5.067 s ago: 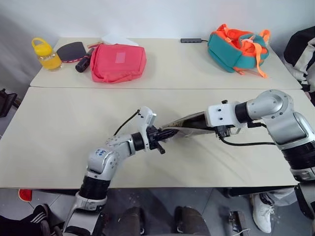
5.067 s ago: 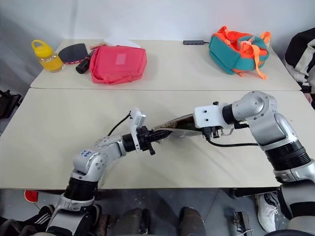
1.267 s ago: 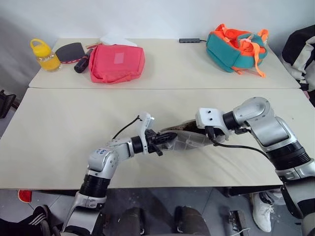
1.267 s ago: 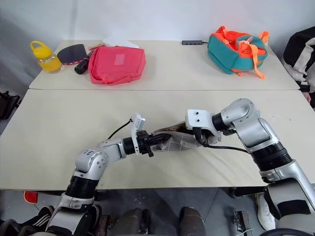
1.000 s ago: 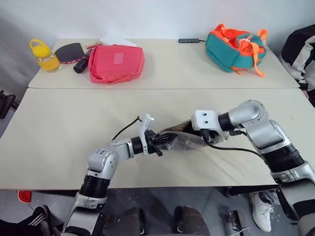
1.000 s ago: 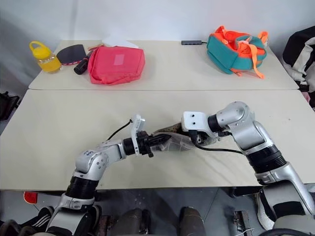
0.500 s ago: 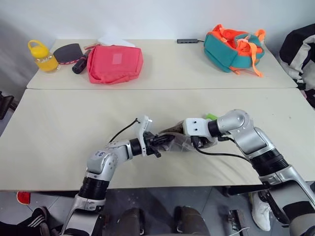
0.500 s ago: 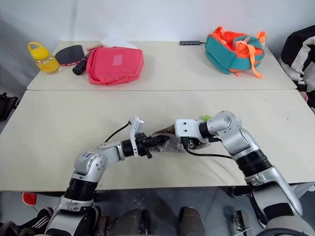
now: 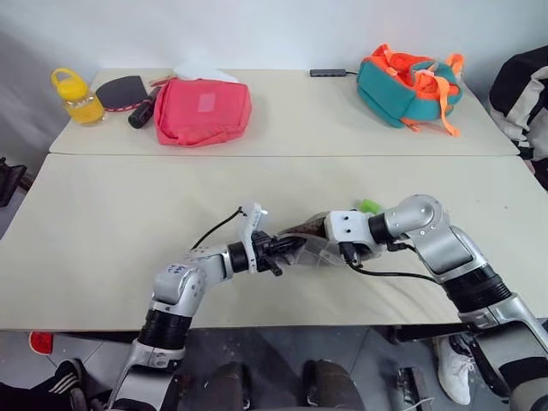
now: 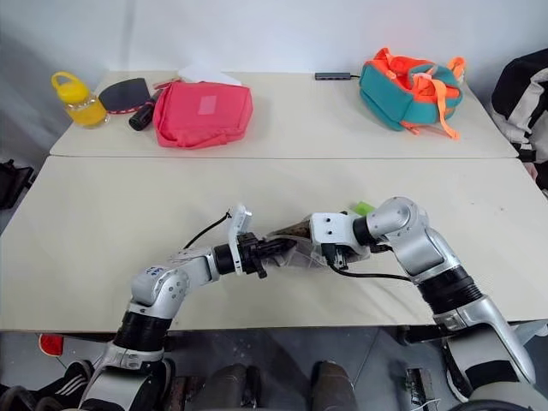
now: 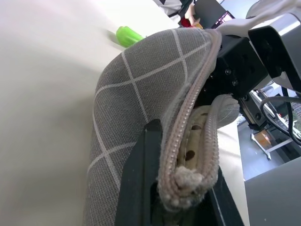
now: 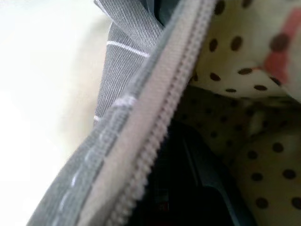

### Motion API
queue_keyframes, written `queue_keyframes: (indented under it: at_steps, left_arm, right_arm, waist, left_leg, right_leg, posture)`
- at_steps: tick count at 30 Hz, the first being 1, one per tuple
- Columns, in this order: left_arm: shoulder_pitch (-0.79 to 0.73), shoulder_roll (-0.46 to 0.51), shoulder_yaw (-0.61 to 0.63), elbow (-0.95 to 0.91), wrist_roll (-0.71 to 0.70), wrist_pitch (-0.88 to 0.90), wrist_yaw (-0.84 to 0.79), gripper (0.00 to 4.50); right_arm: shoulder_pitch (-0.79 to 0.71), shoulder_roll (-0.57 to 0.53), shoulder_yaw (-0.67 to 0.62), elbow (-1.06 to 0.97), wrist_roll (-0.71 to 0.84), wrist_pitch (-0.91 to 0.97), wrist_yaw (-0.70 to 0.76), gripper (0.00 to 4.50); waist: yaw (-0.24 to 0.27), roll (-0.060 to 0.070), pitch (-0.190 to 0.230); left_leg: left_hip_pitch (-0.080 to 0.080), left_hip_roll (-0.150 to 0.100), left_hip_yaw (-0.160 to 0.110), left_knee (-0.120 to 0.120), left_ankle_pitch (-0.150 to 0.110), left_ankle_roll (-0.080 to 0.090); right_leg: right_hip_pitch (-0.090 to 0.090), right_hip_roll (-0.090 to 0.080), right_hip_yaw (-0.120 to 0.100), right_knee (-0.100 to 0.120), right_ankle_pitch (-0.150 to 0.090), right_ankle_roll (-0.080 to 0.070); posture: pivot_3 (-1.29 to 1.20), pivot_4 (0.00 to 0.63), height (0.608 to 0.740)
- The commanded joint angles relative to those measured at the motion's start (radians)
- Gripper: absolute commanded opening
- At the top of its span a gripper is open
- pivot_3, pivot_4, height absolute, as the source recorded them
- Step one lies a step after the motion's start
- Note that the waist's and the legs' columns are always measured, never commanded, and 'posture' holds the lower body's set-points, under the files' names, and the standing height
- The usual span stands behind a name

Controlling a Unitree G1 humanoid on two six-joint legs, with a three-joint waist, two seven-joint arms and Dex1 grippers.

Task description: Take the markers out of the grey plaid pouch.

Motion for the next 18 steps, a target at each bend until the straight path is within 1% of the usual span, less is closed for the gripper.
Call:
queue_keyframes:
  at_steps: [1, 5, 8, 13, 15, 18]
  left_arm:
    - [0.008, 0.014, 0.02, -0.027, 0.011, 0.0, 0.018, 0.0]
    - [0.002, 0.008, 0.023, -0.034, 0.004, 0.011, 0.024, 0.0]
    - [0.01, 0.013, 0.013, -0.022, 0.018, -0.005, 0.017, 0.0]
    - [0.005, 0.011, 0.018, -0.018, 0.012, -0.009, 0.017, 0.0]
    - [-0.002, 0.012, 0.017, -0.014, 0.019, -0.017, 0.015, 0.0]
    - [-0.012, 0.009, 0.022, -0.014, 0.024, -0.031, 0.018, 0.0]
  right_arm:
    - [0.004, -0.062, -0.05, -0.052, 0.025, 0.022, 0.025, 0.58]
    - [-0.045, -0.14, -0.105, -0.109, 0.057, 0.074, 0.055, 0.58]
    - [-0.082, -0.185, -0.14, -0.158, 0.116, 0.176, 0.091, 0.58]
    - [-0.099, -0.273, -0.161, -0.154, 0.116, 0.168, 0.109, 0.58]
    - [-0.097, -0.284, -0.178, -0.16, 0.148, 0.189, 0.12, 0.58]
    - [-0.099, -0.261, -0.221, -0.196, 0.24, 0.269, 0.124, 0.58]
  waist:
    - [0.007, 0.0, 0.0]
    - [0.01, 0.0, 0.0]
    - [0.011, 0.0, 0.0]
    - [0.011, 0.0, 0.0]
    - [0.01, 0.0, 0.0]
    - [0.01, 0.0, 0.0]
  left_leg:
    - [0.0, 0.0, 0.0, 0.0, 0.0, 0.0]
    - [-0.001, 0.0, 0.0, 0.0, 0.0, 0.0]
    - [-0.002, 0.0, 0.0, 0.0, 0.0, 0.0]
    - [-0.003, 0.0, 0.0, 0.0, 0.0, 0.0]
    - [-0.003, 0.0, 0.0, -0.001, 0.0, 0.0]
    - [-0.003, 0.0, 0.0, -0.001, 0.0, 0.0]
  right_leg:
    - [0.0, 0.0, 0.0, 0.0, 0.0, 0.0]
    - [0.0, 0.0, 0.0, -0.002, 0.0, 0.0]
    - [-0.001, 0.0, 0.0, -0.002, 0.0, 0.0]
    - [-0.002, 0.0, -0.001, -0.002, 0.0, 0.0]
    - [-0.002, 0.0, -0.001, -0.003, 0.0, 0.0]
    - [-0.002, 0.0, -0.001, -0.003, 0.0, 0.0]
  posture:
    - [0.0, 0.15, 0.74]
    - [0.0, 0.15, 0.74]
    - [0.0, 0.15, 0.74]
    - [0.0, 0.15, 0.74]
    - [0.0, 0.15, 0.74]
    - [0.0, 0.15, 0.74]
